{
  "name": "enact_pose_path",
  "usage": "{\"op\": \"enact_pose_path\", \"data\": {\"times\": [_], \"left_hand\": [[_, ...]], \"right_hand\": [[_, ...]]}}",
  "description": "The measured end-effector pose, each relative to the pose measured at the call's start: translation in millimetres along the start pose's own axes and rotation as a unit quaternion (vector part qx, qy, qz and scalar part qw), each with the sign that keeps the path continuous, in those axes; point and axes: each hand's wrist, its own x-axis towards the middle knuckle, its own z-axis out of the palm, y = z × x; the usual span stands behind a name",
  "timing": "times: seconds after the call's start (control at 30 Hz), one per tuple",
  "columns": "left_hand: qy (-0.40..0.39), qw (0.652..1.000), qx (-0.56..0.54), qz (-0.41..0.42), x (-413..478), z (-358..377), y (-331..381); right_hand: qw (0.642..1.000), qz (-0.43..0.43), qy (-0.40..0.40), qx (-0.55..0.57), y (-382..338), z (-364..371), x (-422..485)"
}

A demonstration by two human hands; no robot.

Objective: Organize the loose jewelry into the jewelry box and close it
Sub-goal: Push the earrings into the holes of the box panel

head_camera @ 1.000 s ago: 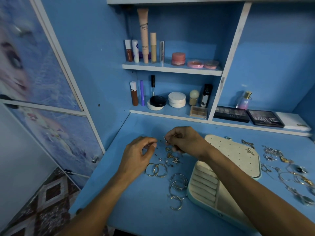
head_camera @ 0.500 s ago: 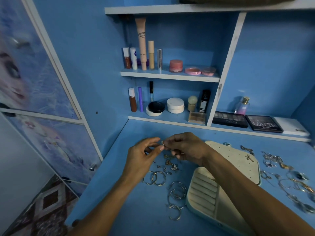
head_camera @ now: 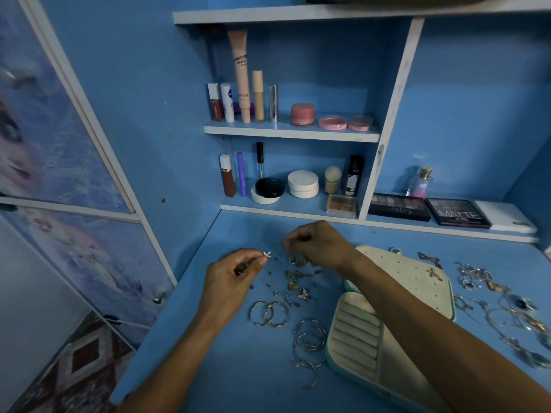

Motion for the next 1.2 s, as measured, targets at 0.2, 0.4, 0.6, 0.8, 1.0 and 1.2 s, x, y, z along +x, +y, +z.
{"op": "enact_pose_path", "data": {"times": [0.2,0.4,0.6,0.8,1.0,1.2], "left_hand": [[0.029,0.999,-0.008,-0.018,2,-1,-4],[0.039,0.998,-0.019,-0.045,4,-3,-11],[0.027,0.999,-0.023,-0.041,4,-4,-9],[0.016,0.999,-0.013,-0.043,4,-2,-9],[0.008,0.999,-0.001,-0.042,3,-2,-8],[-0.001,0.999,-0.003,-0.048,2,-2,-6]], "right_hand": [[0.955,-0.094,0.031,-0.28,-1,13,5],[0.938,-0.093,0.024,-0.333,0,27,10],[0.936,-0.077,0.004,-0.343,-3,28,10],[0.904,-0.105,0.022,-0.414,-3,29,4],[0.897,-0.116,-0.003,-0.427,-5,28,0],[0.911,-0.113,-0.006,-0.398,-1,26,-2]]}}
